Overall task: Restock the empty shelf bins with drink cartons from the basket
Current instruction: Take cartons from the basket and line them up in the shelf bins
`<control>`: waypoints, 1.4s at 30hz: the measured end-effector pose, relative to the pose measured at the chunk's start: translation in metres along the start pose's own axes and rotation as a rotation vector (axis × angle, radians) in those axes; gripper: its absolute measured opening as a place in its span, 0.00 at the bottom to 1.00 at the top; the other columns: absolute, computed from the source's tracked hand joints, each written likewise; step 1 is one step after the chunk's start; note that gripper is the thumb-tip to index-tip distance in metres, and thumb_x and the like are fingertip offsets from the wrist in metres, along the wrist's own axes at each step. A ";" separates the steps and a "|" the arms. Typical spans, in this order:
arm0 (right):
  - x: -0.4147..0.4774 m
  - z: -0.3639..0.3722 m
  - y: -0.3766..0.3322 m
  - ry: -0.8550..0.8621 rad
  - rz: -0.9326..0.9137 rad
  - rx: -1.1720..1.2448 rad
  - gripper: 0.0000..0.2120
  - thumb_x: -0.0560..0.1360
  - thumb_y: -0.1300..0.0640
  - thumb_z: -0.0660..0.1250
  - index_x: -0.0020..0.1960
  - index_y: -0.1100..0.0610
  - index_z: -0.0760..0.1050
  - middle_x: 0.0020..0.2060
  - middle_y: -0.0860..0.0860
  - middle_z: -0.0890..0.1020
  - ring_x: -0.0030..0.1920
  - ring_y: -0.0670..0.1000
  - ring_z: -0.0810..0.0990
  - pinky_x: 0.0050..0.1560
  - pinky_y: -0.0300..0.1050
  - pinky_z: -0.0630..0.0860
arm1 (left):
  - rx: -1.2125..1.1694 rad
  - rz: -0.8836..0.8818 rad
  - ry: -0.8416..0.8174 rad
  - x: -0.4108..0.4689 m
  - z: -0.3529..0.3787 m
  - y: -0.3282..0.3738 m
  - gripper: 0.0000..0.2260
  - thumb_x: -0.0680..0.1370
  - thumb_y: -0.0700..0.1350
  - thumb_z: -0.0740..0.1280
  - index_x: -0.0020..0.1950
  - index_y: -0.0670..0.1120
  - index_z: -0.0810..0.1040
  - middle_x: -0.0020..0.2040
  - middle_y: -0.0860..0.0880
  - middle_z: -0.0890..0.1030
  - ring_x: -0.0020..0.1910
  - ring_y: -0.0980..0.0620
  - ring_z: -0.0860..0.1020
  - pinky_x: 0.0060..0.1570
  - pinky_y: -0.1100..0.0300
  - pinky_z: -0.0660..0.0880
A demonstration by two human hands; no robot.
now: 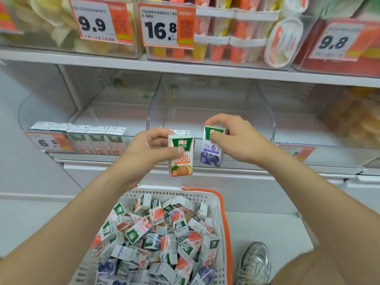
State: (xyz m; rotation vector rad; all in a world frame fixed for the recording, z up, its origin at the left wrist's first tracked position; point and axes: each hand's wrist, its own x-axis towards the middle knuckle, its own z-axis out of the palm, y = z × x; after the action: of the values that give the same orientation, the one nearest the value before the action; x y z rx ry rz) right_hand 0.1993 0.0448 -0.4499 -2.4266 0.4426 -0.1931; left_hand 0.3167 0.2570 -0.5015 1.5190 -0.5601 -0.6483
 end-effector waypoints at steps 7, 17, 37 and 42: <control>-0.006 -0.014 0.007 -0.031 -0.010 -0.131 0.18 0.81 0.53 0.64 0.70 0.46 0.73 0.45 0.49 0.82 0.43 0.43 0.79 0.38 0.40 0.72 | -0.088 0.065 0.113 0.008 0.034 0.024 0.21 0.71 0.40 0.79 0.63 0.43 0.81 0.56 0.42 0.86 0.47 0.45 0.86 0.40 0.57 0.82; -0.005 -0.049 0.036 0.194 -0.222 -0.247 0.20 0.78 0.63 0.65 0.65 0.49 0.65 0.52 0.53 0.81 0.47 0.61 0.77 0.46 0.60 0.79 | 0.743 0.371 0.067 0.076 0.070 0.037 0.16 0.79 0.38 0.72 0.63 0.54 0.77 0.56 0.56 0.83 0.54 0.58 0.82 0.53 0.63 0.79; 0.021 -0.026 0.044 0.041 -0.204 -0.408 0.24 0.78 0.67 0.66 0.69 0.50 0.66 0.55 0.55 0.79 0.51 0.59 0.76 0.51 0.59 0.79 | 1.351 0.018 -0.184 0.083 0.064 0.011 0.24 0.77 0.60 0.54 0.73 0.61 0.67 0.69 0.47 0.71 0.67 0.39 0.70 0.69 0.37 0.64; 0.019 -0.031 0.041 0.136 -0.248 -0.483 0.27 0.78 0.68 0.67 0.73 0.57 0.63 0.60 0.59 0.77 0.53 0.64 0.77 0.50 0.59 0.77 | 1.451 0.124 -0.154 0.079 0.080 0.013 0.27 0.77 0.56 0.62 0.76 0.53 0.64 0.70 0.44 0.67 0.66 0.35 0.70 0.73 0.38 0.61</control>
State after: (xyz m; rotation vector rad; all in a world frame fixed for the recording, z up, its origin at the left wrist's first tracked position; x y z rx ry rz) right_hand 0.1990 -0.0097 -0.4514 -2.9559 0.2667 -0.3991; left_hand 0.3176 0.1439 -0.4942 2.7284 -1.3961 -0.1817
